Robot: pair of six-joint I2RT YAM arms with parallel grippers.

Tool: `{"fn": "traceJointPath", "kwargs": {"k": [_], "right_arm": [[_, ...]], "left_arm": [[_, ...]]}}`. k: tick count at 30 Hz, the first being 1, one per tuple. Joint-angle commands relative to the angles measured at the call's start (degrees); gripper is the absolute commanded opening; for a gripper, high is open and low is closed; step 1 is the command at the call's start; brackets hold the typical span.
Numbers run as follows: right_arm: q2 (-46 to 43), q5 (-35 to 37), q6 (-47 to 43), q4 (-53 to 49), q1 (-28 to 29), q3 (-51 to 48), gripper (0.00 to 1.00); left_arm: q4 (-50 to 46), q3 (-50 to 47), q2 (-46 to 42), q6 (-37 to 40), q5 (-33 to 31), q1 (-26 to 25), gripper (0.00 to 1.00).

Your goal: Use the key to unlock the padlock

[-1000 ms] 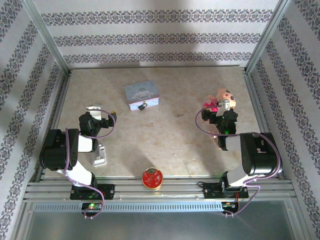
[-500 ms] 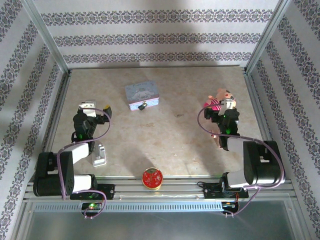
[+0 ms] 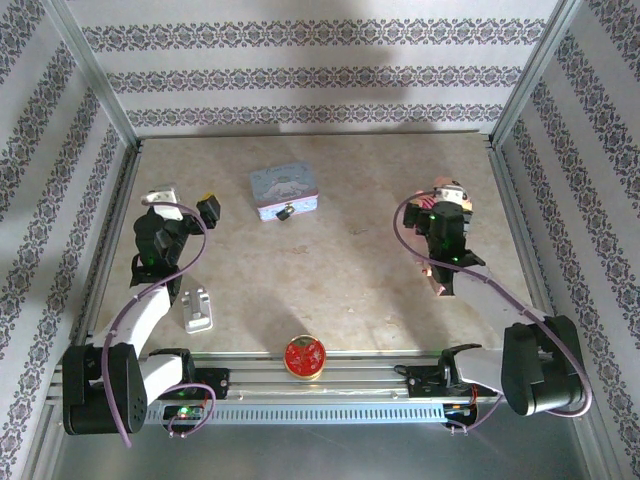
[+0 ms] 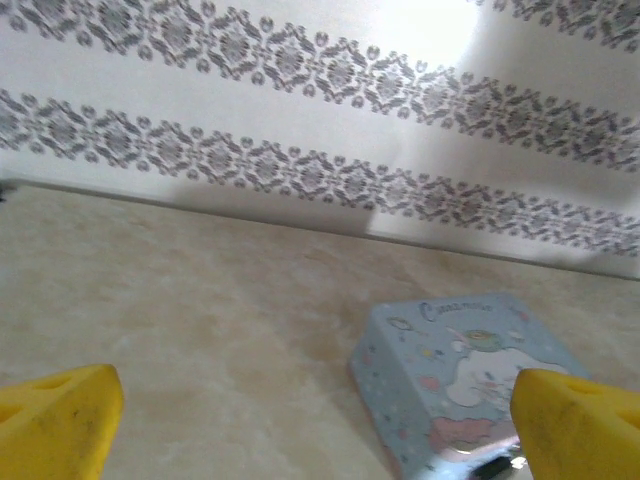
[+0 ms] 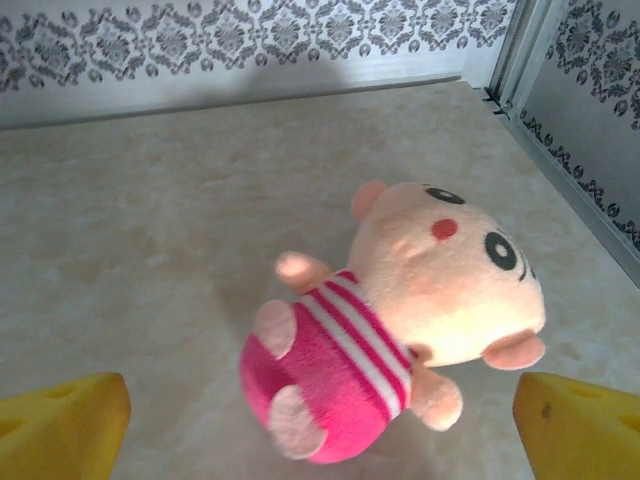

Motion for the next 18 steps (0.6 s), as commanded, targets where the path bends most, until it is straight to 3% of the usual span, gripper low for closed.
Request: {"fn": "traceJointPath", "kwargs": {"k": [1, 5, 10, 18], "right_arm": [[0.0, 10.6, 3.7, -12.3, 5.6, 4.9, 0.98], [3.3, 16.2, 8.7, -21.8, 12.6, 11.9, 0.98], [11.0, 17.0, 18.9, -35.9, 18.8, 21.9, 0.98], [24.9, 9.5, 30.2, -48.9, 22.8, 35.0, 0.98]], "left_arm": [[-4.2, 2.3, -0.4, -5.3, 4.3, -2.4, 0.99], [-5.4, 3.5, 0.6, -5.8, 4.1, -5.9, 0.99], [-6.7, 5.6, 3.1, -5.9, 2.2, -10.3, 0.99], [-7.1, 10.2, 8.7, -6.4, 1.3, -11.0, 0.99]]}}
